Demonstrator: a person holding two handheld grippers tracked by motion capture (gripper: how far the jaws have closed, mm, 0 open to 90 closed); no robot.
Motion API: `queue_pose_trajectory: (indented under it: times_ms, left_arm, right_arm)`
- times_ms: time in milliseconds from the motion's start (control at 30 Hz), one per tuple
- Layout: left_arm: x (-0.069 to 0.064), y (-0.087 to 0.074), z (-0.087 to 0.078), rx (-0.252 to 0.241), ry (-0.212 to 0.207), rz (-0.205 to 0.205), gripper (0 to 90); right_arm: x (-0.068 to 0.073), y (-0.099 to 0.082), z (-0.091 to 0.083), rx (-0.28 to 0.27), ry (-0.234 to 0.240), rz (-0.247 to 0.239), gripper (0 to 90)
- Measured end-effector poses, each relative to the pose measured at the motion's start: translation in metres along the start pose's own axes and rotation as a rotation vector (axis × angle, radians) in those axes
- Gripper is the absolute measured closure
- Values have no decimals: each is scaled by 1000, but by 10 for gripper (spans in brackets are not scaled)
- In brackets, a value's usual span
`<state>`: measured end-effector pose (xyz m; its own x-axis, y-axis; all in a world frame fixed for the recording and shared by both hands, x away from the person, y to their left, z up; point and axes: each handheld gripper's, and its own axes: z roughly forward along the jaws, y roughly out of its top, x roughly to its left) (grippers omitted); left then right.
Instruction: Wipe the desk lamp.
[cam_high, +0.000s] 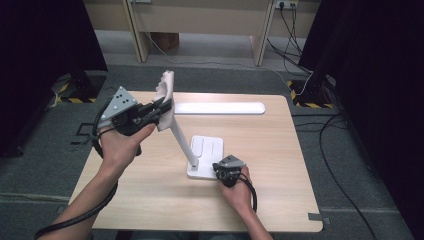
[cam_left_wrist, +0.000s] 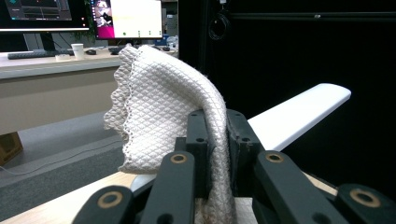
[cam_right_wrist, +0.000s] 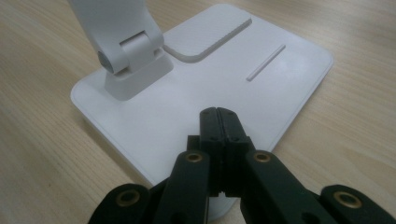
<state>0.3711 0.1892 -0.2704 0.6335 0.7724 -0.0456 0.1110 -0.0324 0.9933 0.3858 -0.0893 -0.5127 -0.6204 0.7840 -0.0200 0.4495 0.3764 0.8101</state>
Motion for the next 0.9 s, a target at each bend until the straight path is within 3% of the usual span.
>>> queue_pose_trajectory:
  times_ms: [667,900]
  left_arm:
    - [-12,3,16,12,-20,25,811]
    - [-19,8,23,36,-32,52,811]
  right_arm:
    - [1,0,0,-2,-4,-10,900]
    - [0,-1,0,-8,-5,-5,900]
